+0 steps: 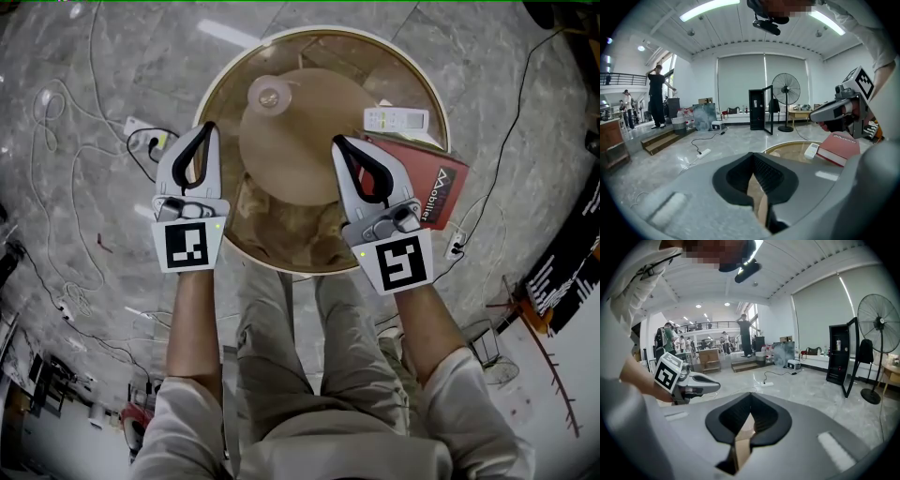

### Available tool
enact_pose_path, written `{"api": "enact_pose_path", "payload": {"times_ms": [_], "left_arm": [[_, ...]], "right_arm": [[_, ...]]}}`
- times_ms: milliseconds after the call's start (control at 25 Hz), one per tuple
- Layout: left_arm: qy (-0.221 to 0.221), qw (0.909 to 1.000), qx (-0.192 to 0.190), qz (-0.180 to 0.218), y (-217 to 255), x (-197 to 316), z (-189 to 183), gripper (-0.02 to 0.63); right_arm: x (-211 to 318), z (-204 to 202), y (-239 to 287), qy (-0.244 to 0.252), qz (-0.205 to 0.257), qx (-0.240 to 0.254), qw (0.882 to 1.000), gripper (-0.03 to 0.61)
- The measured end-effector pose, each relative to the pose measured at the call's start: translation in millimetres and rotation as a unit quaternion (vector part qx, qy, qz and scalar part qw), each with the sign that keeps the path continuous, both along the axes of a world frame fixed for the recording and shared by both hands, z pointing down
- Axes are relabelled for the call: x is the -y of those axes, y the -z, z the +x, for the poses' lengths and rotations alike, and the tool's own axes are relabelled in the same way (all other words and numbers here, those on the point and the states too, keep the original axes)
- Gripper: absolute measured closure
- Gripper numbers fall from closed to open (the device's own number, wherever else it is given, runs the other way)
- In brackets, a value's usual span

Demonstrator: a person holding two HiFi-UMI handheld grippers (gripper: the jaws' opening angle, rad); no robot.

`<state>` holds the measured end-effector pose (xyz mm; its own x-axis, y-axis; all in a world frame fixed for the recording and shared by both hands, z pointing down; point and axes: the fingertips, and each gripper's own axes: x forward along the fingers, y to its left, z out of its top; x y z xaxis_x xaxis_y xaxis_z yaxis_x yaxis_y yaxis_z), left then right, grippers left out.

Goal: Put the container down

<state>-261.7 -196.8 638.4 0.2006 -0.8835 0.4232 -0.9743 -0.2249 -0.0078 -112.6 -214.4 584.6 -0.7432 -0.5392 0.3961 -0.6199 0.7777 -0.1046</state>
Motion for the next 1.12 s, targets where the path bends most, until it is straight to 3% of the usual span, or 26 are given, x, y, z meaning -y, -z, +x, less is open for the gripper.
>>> {"api": "enact_pose_path", "payload": {"times_ms": [1120], "left_arm": [[-0.007, 0.9999, 0.013, 0.008, 18, -18, -4, 0.607]], "right_arm": [[-15, 6, 25, -0.010, 0.021, 0.003, 1.000, 0.576]]}}
